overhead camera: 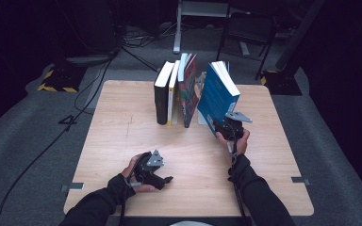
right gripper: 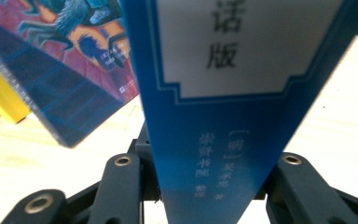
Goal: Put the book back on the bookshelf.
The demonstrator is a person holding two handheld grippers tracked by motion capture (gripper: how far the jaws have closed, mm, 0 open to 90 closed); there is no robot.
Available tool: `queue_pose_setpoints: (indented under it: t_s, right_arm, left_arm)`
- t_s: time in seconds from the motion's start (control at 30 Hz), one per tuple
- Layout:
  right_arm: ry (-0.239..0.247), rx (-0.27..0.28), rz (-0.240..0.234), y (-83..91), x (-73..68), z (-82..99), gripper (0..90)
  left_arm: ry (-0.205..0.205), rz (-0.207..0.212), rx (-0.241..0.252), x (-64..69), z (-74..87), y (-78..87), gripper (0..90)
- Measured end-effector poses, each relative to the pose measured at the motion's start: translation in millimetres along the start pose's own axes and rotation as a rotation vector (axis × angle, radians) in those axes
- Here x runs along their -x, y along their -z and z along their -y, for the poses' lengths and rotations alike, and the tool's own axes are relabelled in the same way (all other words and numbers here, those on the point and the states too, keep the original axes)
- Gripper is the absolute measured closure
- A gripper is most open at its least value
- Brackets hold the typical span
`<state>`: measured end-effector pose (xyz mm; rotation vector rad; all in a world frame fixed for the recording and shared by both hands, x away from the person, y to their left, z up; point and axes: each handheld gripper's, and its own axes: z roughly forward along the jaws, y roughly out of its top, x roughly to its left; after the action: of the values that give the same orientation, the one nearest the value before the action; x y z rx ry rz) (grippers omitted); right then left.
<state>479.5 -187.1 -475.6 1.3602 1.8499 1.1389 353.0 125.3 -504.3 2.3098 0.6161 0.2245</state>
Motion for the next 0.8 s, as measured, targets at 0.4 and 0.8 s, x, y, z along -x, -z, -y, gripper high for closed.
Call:
queue_pose_setpoints:
  t_s: [0.4, 0.8]
  right_arm:
    - [-0.005, -0.002, 0.028, -16.2, -7.3, -9.7, 59.7]
    - [0.011, -0.004, 0.017, -18.8, -3.4, -13.1, 55.0]
  left_arm:
    - [0.000, 0.000, 0.000, 0.1, 0.0, 0.0, 15.5]
    - [-0.002, -0.001, 0.001, 0.4, 0.0, 0.0, 15.8]
